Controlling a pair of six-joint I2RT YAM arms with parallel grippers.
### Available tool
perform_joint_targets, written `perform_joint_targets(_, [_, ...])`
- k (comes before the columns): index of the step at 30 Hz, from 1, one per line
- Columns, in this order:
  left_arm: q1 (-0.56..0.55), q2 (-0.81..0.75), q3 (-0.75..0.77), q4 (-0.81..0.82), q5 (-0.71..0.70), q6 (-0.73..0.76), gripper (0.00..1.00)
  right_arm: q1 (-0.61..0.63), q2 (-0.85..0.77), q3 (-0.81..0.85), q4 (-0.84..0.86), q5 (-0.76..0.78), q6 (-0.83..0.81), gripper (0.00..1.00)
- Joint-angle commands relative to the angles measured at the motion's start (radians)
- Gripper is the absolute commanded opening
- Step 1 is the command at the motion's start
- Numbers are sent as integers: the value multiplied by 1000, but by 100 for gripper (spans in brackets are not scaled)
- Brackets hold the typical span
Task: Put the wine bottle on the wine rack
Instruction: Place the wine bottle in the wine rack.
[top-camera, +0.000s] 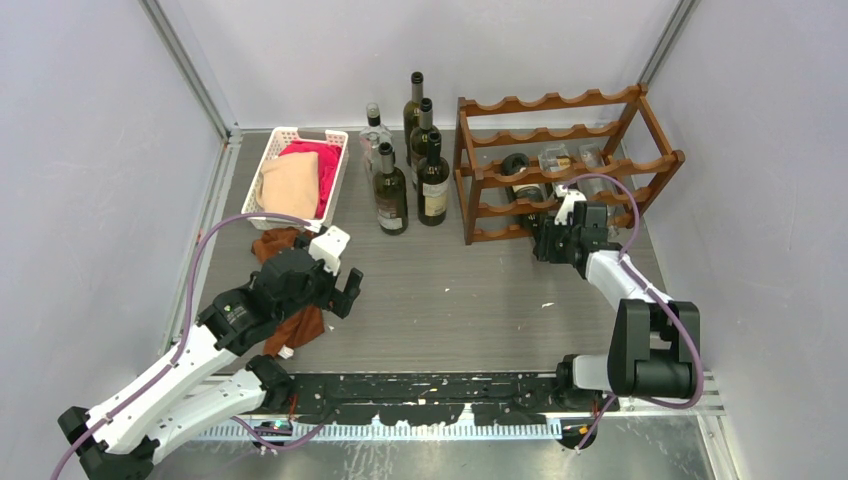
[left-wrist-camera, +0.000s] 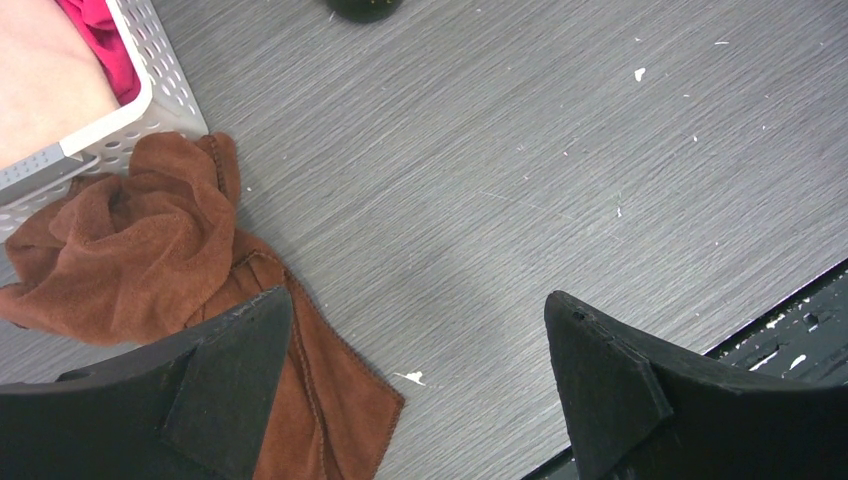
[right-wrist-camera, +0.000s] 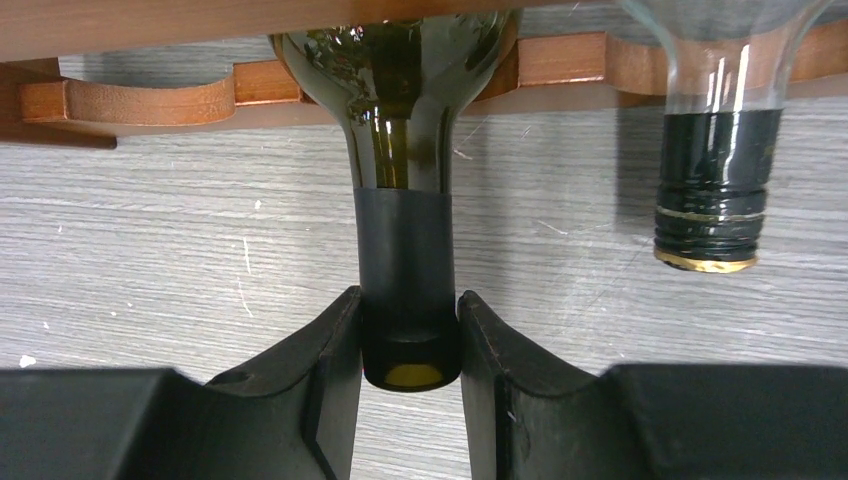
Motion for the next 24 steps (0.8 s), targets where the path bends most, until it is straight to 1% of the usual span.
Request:
perform_joint_targets(1, [9,2,6,42,12,17,96,5,44,15,-70,-80,52,6])
perform_joint_targets(7, [13,0,5,44,14,17,95,5,76,13,-45,-88,78,6])
perform_joint_targets(17, [16,5,5,45,19,17,95,5,83,15,83,-81,111,5])
perform_joint_targets(24, [17,6,5,45,21,17,95,5,107,38,120,-91,138,7])
